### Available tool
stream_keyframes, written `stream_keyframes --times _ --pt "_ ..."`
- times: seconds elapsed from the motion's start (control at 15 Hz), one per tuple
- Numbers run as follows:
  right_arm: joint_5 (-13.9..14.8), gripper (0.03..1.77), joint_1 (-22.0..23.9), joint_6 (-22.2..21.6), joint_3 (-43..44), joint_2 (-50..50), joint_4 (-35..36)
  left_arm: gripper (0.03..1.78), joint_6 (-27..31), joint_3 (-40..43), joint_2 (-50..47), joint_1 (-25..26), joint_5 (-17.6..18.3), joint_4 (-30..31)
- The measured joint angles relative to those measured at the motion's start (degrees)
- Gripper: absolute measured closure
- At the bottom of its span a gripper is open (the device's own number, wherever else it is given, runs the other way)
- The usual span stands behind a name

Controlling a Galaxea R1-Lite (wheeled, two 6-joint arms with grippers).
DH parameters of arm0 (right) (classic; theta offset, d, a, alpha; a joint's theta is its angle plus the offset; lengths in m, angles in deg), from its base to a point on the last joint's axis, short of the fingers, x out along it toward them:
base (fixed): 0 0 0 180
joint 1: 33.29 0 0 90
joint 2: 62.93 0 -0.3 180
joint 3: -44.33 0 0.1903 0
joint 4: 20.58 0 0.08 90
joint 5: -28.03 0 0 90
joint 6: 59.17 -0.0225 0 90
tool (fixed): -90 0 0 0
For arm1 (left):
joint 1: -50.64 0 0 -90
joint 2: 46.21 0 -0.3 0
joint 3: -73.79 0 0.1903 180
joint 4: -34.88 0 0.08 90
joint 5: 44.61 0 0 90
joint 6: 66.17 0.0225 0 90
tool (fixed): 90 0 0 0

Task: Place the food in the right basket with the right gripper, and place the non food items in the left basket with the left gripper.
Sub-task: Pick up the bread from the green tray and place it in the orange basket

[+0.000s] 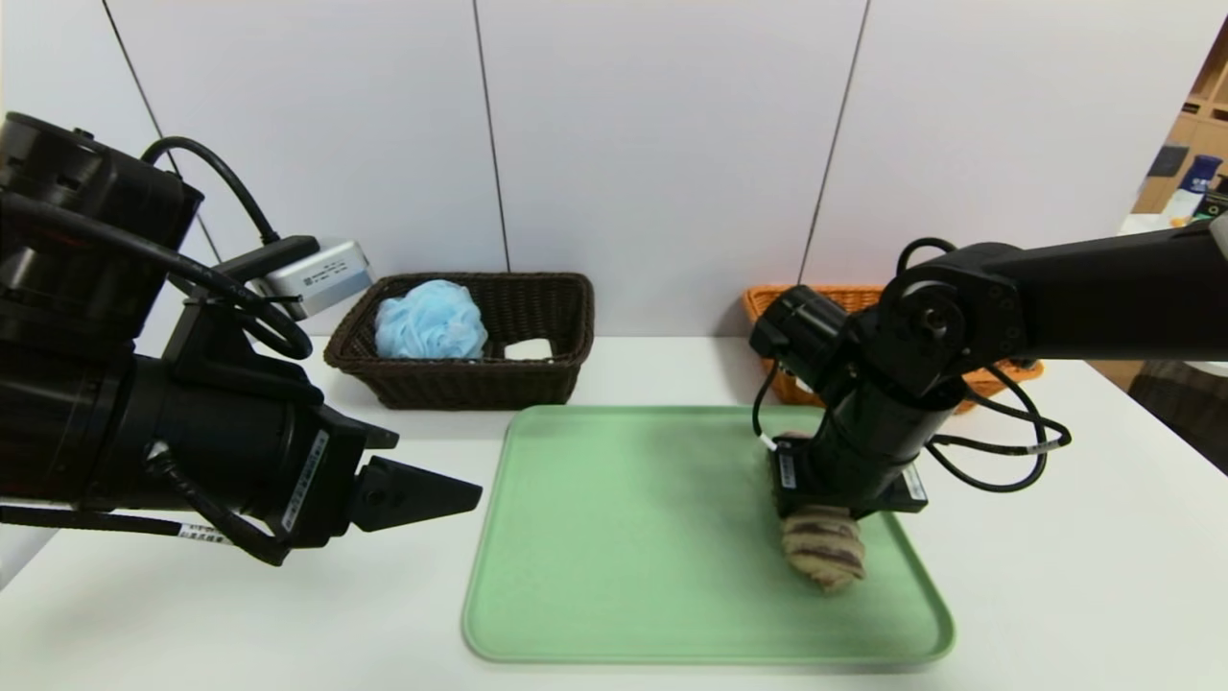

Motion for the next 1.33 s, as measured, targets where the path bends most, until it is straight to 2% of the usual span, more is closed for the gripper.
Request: stream_keyframes --times 0.07,0.2,0.73,1.0,1.2,1.33 --pt "0.00 1.03 0.07 -0.02 0.11 -0.16 0.00 0.12 0.02 -0.09 0.05 0.00 -0.02 0.00" --pt "-0.15 1.68 0.35 -0.13 0.79 -1.18 0.02 0.12 0.05 -0.16 0.02 0.00 -0.02 0.00" --pt "-0.04 1.68 0.66 2.26 2.56 -11.68 -0.20 0.12 -0.02 -0.16 -0.20 0.00 0.00 -0.02" --pt "0.24 1.68 2.82 5.92 3.47 -15.90 -0.01 0.12 0.05 -0.17 -0.65 0.00 -0.02 -0.05" --pt "0.24 1.68 6.72 13.12 3.77 -18.14 -0.01 0.12 0.06 -0.16 -1.13 0.00 -0.17 -0.05" --pt "0.20 1.68 10.03 21.38 3.77 -19.30 -0.01 0.12 0.02 -0.13 -1.27 0.00 -0.20 -0.06"
